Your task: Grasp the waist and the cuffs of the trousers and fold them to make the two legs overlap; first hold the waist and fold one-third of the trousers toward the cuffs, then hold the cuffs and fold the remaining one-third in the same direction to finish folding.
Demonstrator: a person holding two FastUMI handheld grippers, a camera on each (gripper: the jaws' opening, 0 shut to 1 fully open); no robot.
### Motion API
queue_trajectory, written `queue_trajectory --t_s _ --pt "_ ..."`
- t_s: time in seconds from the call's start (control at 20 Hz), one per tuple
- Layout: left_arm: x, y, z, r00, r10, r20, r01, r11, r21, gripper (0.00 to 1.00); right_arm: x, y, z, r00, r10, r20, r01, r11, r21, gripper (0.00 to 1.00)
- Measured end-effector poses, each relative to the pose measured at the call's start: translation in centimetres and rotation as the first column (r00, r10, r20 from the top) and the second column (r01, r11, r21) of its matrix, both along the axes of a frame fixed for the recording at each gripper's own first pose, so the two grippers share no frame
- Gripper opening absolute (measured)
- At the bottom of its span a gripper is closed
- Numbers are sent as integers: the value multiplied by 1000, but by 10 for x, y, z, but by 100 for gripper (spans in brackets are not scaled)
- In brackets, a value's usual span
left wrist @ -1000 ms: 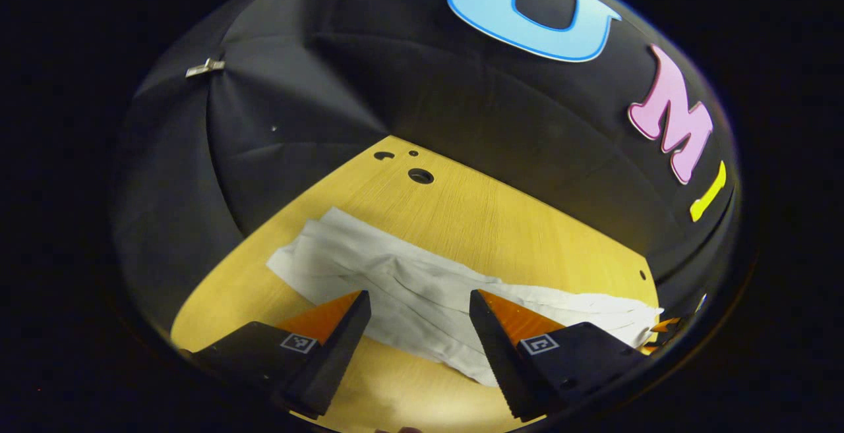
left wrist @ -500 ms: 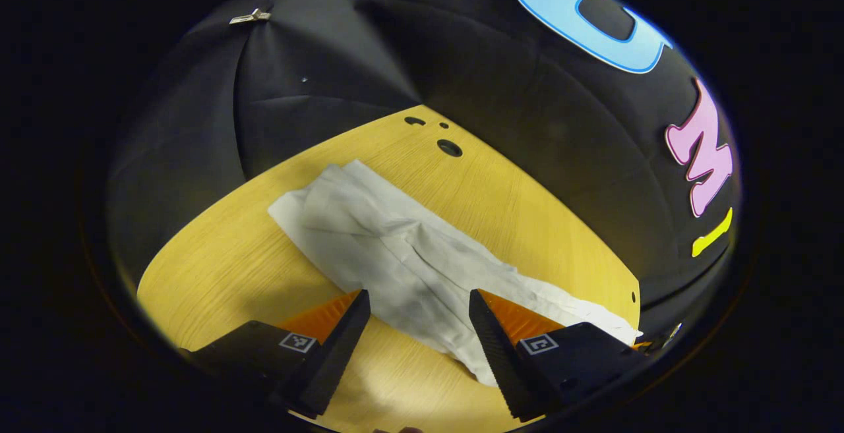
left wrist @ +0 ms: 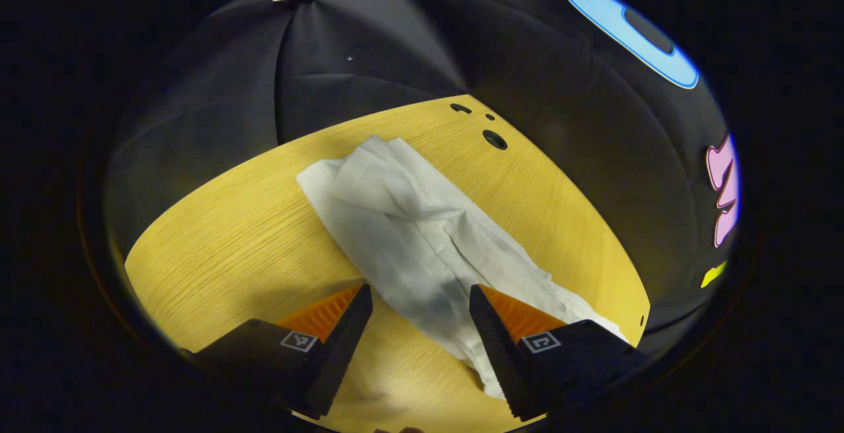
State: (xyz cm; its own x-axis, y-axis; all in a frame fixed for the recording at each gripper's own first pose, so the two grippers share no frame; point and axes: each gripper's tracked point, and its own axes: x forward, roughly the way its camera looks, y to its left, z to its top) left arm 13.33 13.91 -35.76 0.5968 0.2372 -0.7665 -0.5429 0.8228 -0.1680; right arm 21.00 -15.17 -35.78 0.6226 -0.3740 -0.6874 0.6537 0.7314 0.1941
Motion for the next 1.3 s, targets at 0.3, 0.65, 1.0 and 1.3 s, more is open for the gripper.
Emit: queue_trajectory --t_s 0.3,0.65,1.0,1.3 --pt "26 6 -13 987 -59 -151 85 981 174 71 0 1 0 1000 18 -1 -18 1000 4 12" --pt "26 -3 -19 993 -38 -112 47 996 81 6 -3 0 17 994 87 61 -85 996 -27 12" --pt "24 -15 -33 994 -74 -80 79 995 55 6 -19 -7 73 975 138 176 -119 986 -114 11" --pt "29 -23 -45 991 -110 -74 113 993 39 6 -27 3 119 898 387 211 -312 896 -314 11"
